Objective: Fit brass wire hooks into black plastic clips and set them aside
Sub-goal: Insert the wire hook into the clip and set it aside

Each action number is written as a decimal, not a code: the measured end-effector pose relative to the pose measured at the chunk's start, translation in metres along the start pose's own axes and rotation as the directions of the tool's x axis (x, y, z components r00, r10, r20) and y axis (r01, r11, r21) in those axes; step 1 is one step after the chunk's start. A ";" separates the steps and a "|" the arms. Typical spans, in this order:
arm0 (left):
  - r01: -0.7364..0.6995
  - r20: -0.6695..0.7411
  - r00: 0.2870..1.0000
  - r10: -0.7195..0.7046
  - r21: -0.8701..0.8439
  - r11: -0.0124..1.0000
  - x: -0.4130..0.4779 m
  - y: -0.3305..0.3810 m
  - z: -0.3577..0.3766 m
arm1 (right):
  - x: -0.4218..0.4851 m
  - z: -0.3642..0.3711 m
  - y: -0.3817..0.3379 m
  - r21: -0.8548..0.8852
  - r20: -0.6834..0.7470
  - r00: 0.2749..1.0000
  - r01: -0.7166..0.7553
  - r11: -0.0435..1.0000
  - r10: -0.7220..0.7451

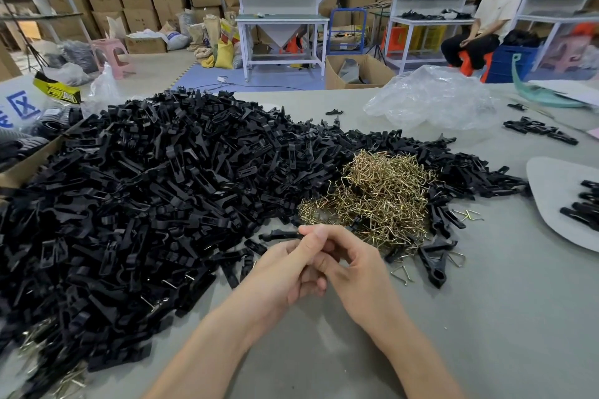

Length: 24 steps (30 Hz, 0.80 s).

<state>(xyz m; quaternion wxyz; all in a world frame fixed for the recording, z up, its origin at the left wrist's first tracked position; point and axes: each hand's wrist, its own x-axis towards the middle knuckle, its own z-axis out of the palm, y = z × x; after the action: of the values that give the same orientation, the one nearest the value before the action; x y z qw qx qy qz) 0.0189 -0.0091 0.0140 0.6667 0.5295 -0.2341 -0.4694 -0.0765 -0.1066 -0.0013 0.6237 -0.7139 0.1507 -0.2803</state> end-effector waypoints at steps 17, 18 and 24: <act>-0.240 -0.232 0.888 0.398 0.506 0.829 -0.002 -0.012 0.011 | 0.011 -0.014 0.010 0.493 -0.002 0.985 -0.148 0.858 0.171; -0.238 -0.225 0.895 0.385 0.489 0.839 -0.002 -0.012 0.011 | 0.012 -0.014 0.011 0.495 -0.009 0.985 -0.144 0.857 0.171; -0.241 -0.200 0.894 0.402 0.543 0.805 -0.003 -0.014 0.007 | 0.006 -0.016 0.007 0.384 -0.022 0.988 -0.133 0.914 0.153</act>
<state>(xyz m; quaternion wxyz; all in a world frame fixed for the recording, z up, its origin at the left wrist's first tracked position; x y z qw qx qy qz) 0.0070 -0.0096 0.0040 0.6032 0.7028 -0.3300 -0.1828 -0.0803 -0.1240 -0.0057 0.7652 -0.5587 0.1612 -0.2765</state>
